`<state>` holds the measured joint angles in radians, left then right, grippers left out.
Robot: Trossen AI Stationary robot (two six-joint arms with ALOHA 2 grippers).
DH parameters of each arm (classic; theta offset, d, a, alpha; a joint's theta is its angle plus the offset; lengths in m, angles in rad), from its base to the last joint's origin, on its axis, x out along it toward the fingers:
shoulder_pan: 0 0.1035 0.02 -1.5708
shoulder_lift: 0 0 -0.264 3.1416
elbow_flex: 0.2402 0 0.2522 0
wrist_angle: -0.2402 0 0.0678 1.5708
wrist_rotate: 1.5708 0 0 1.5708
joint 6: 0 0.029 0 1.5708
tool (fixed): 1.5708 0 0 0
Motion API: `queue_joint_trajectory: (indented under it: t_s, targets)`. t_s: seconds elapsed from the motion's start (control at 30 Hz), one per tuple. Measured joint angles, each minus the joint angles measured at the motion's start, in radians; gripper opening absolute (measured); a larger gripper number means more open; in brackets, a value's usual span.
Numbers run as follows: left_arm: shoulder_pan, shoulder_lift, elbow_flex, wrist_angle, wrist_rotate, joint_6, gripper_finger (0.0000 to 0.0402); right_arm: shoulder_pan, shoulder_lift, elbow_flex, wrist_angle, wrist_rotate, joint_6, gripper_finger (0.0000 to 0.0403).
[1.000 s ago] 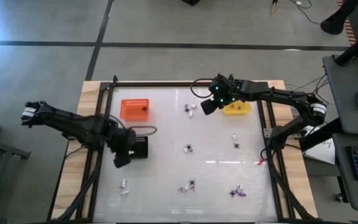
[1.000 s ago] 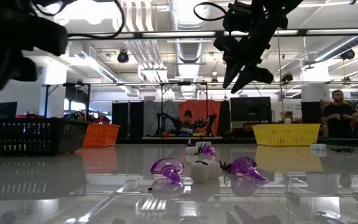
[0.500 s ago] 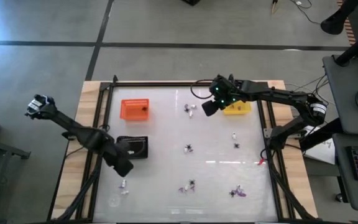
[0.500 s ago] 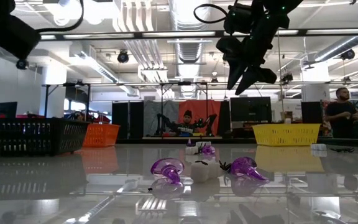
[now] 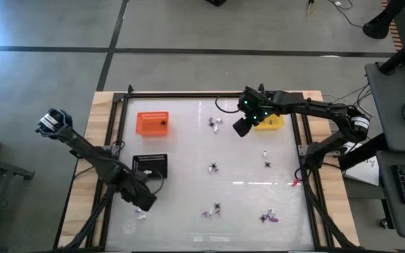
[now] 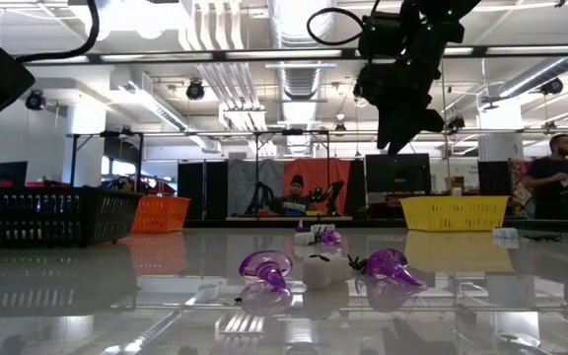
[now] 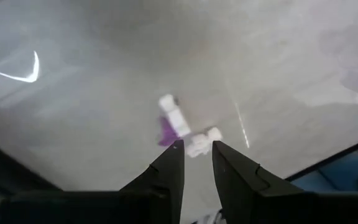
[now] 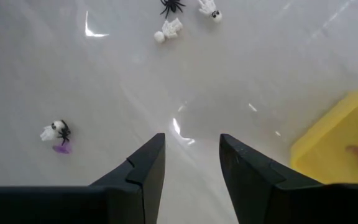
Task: Sort Halloween decoration
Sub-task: Put the white skeleton toy into the black bin
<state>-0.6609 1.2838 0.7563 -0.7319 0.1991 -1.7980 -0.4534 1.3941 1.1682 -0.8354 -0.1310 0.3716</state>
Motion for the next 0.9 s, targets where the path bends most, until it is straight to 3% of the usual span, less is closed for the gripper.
queue_joint_trajectory:
  t_s: [0.37, 0.9]
  targets:
    - [0.000, 0.162, 0.000, 0.055, 0.101, -0.091, 0.0066, 0.000, 0.000, 0.000, 0.001, 0.000, -0.032, 0.0145]
    - [0.002, 0.280, -0.001, 0.088, 0.099, -0.086, 0.0066, 0.008, -0.001, 0.001, 0.001, -0.009, -0.035, 0.0141]
